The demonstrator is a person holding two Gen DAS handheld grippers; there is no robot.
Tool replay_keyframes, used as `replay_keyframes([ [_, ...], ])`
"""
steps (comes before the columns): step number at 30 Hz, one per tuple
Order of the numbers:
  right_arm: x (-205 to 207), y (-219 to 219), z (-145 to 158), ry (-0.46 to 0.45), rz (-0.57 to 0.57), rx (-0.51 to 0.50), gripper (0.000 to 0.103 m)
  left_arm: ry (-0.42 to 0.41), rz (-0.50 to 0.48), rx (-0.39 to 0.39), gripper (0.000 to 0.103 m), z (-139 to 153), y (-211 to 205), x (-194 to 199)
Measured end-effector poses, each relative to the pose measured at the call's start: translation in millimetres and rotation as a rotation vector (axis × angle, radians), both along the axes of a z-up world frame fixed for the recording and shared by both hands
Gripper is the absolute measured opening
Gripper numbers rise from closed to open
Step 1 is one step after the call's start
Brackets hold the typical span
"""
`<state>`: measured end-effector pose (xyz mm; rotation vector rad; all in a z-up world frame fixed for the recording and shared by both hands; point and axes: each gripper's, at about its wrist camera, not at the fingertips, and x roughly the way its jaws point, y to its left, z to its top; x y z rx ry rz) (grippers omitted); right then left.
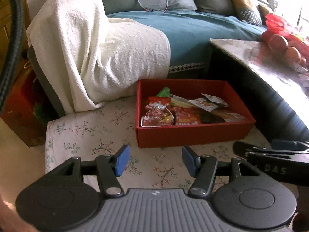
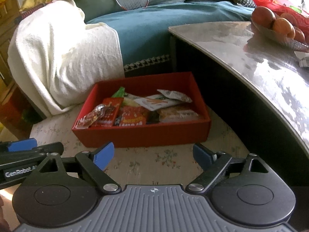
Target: Organize snacks
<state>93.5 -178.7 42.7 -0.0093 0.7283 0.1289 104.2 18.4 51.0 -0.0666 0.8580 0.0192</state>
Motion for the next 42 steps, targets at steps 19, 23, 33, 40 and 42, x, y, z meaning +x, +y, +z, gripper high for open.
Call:
replay_keyframes([
  [19, -48, -8, 0, 0.005, 0.032, 0.076, 0.096, -0.006, -0.006, 0.015, 0.066, -3, -3, -32],
  [23, -49, -8, -1, 0.009, 0.036, 0.076, 0.096, -0.009, -0.013, 0.02, 0.067, -3, -4, -33],
  [33, -50, -7, -1, 0.012, 0.044, 0.082, 0.097, -0.014, -0.017, 0.022, 0.067, -3, -5, -33],
  [40, -50, -7, -1, 0.014, 0.048, 0.082, 0.097, -0.018, -0.022, 0.024, 0.067, -2, -6, -34],
  [42, -50, -7, -1, 0.015, 0.048, 0.084, 0.097, -0.019, -0.024, 0.025, 0.067, -2, -7, -34],
])
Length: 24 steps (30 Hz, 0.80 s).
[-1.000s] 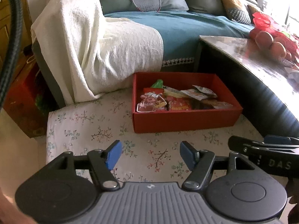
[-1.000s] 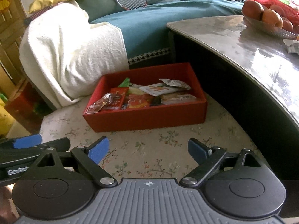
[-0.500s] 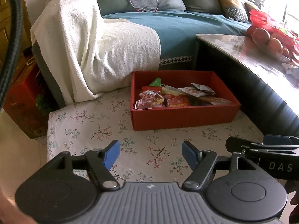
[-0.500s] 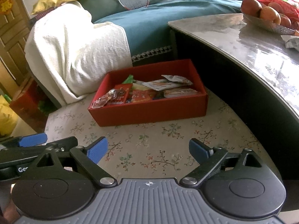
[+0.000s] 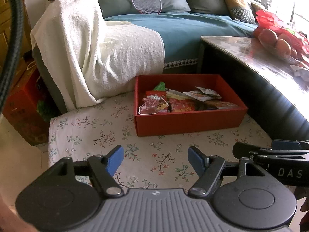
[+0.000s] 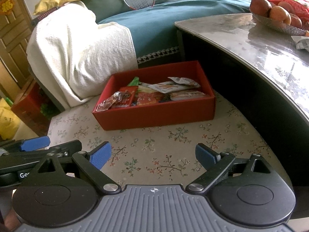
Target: Organize snacks
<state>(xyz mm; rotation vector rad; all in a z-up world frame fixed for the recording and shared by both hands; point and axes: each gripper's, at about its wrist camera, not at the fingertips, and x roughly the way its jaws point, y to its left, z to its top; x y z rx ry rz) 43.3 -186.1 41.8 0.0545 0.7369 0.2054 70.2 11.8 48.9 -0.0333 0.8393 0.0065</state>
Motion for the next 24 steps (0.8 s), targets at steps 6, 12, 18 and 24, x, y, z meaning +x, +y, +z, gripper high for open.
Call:
replay_keyframes([
  [6, -0.6, -0.3, -0.2, -0.002, 0.001, -0.002, 0.097, -0.008, -0.002, 0.006, 0.067, 0.6, -1.4, -1.1],
  [12, -0.5, -0.6, -0.2, -0.002, 0.001, -0.002, 0.097, -0.008, -0.002, 0.007, 0.067, 0.6, -1.2, -0.9],
  [18, -0.6, -0.6, -0.5, 0.0, 0.001, -0.001, 0.097, -0.007, -0.001, 0.008, 0.067, 0.7, -2.1, -1.4],
  [24, -0.2, -0.7, -0.2, 0.0, 0.001, -0.001, 0.097, -0.017, 0.001, 0.019, 0.068, 0.4, -3.0, -1.7],
])
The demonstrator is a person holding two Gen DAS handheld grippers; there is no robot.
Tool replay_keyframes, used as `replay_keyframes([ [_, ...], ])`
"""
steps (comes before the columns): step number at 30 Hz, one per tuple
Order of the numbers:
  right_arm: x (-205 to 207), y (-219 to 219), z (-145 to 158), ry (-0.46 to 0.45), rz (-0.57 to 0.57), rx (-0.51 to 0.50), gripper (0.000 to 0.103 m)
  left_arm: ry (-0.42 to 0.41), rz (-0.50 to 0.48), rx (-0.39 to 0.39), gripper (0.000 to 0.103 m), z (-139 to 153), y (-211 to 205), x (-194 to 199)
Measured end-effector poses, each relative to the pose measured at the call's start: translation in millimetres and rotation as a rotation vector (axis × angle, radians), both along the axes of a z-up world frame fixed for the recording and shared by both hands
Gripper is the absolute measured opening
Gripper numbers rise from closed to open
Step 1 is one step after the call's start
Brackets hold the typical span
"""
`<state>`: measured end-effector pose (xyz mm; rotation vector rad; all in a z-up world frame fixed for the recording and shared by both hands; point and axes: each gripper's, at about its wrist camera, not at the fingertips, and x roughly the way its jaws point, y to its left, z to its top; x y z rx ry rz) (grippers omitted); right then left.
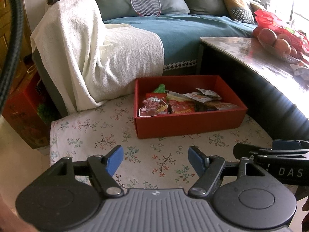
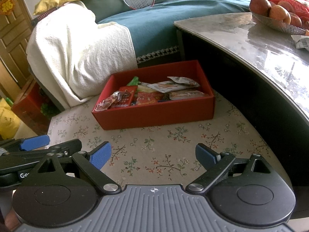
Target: Organize snacks
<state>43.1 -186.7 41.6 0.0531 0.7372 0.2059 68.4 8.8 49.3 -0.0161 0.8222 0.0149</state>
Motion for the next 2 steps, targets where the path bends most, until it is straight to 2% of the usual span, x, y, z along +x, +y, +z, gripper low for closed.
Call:
replay_keyframes([
  [2, 0.0, 0.0, 0.0, 0.0, 0.0, 0.0, 0.097, -0.002, 0.007, 0.003, 0.072, 0.1, 0.6, 0.0],
])
